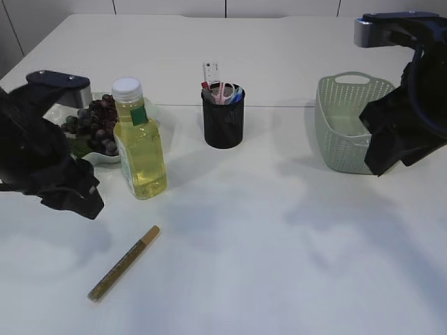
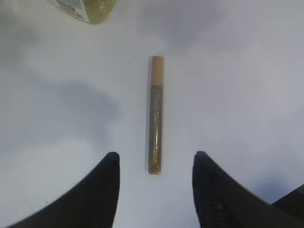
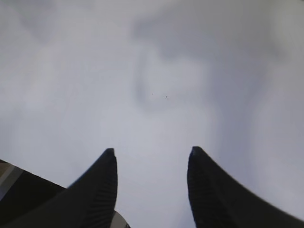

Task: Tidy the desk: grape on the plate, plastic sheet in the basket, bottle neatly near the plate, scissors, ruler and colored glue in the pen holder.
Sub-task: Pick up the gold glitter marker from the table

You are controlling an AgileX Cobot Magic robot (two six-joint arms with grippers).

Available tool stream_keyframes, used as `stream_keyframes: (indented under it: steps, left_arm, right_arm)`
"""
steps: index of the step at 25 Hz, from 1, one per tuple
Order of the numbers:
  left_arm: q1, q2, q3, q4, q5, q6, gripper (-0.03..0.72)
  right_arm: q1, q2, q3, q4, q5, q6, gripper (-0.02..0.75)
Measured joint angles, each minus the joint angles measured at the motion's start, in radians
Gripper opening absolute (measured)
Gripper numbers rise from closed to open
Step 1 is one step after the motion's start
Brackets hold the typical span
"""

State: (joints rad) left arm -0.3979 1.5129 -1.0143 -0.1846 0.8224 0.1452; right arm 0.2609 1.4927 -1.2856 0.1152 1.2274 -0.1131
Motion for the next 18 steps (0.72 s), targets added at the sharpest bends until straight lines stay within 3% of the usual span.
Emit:
stream_keyframes:
  steps: [4,18]
  left_arm:
    - [0.000,0.079,0.000,0.006,0.000,0.000,0.417]
    - [-0.046,0.298,0.000,0.008,0.013,0.020,0.422]
  right_arm:
    - [0.000,0.000,0.000,0.004,-0.002,0.000,0.384]
    - [0.000,0.000,0.000,0.021,-0.011,0.000,0.384]
